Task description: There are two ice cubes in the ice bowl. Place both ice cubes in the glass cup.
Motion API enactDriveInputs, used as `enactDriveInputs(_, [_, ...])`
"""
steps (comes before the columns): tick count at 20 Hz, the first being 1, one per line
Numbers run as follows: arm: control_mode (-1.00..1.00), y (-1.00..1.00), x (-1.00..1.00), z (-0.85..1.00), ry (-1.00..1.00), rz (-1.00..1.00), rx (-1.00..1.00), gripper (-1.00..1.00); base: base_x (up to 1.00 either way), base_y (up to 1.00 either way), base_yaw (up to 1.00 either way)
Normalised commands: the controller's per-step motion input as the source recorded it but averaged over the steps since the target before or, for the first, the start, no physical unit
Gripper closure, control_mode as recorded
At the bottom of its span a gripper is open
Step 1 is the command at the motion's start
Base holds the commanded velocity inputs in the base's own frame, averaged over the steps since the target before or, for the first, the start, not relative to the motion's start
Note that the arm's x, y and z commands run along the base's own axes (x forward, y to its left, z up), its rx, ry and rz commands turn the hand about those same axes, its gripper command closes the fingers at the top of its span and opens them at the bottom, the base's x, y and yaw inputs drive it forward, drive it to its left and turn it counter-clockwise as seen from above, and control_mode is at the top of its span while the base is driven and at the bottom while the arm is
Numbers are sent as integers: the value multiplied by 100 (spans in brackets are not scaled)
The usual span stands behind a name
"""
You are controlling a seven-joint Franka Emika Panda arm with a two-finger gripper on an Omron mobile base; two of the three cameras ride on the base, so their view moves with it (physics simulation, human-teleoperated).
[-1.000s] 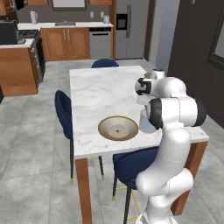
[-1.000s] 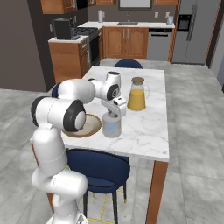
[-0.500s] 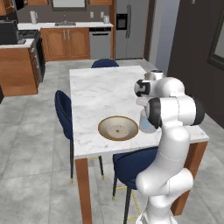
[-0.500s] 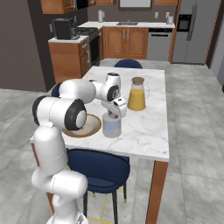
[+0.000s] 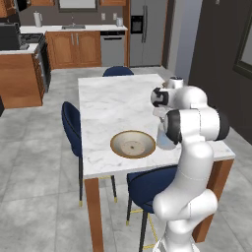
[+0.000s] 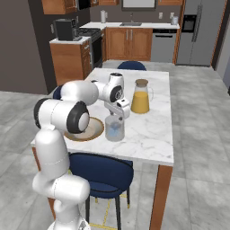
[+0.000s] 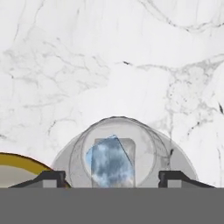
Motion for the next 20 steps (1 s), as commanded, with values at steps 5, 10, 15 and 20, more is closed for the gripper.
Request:
enactDriveInputs(5, [-100,0,-10,32,0,0,0,-100,0,0,0])
enactDriveInputs(10, [-100,8,-94,3,-6,0,-1,-100,0,0,0])
enactDriveInputs(15, [-100,29,-100,0,-18,0,-8,-100,0,0,0])
enactDriveInputs(20, [-100,23,-100,0,-39,6,-15,-100,0,0,0])
